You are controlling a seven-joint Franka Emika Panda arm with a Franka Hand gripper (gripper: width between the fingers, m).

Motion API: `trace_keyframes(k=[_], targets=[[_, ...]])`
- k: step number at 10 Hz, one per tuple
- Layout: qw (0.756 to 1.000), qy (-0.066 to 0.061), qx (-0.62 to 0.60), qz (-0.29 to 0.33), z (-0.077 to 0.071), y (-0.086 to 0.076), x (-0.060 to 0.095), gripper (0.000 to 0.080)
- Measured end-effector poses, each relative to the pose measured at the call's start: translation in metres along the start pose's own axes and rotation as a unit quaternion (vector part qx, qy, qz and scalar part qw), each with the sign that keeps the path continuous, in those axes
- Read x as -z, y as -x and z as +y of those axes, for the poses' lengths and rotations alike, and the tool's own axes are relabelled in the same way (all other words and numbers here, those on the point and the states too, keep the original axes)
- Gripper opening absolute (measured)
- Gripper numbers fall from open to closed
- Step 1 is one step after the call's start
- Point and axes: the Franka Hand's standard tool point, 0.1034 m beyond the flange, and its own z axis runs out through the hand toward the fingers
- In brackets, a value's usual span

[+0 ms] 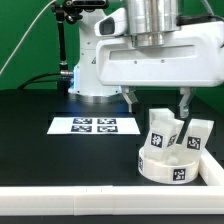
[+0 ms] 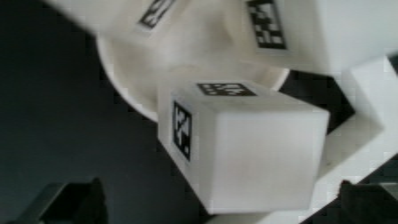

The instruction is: Assemble stool

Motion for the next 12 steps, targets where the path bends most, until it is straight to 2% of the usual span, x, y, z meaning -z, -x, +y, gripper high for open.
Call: trace_keyframes(k=[2, 5, 7, 9, 12], targets=[[0.995, 0.001, 0.098, 0.002, -0.001, 0.000, -0.001, 0.0649], [0.969, 0.001, 0.249, -0.002, -0.006, 0.006, -0.003, 0.0649], [0.942, 0.008, 0.334, -0.005, -0.008, 0.012, -0.006, 0.0649], [0.920, 0.016, 0.391, -0.005, -0.003, 0.008, -0.005, 0.0649], [0.871, 0.030, 0.491, -0.012, -0.002, 0.009, -0.010, 0.0649]])
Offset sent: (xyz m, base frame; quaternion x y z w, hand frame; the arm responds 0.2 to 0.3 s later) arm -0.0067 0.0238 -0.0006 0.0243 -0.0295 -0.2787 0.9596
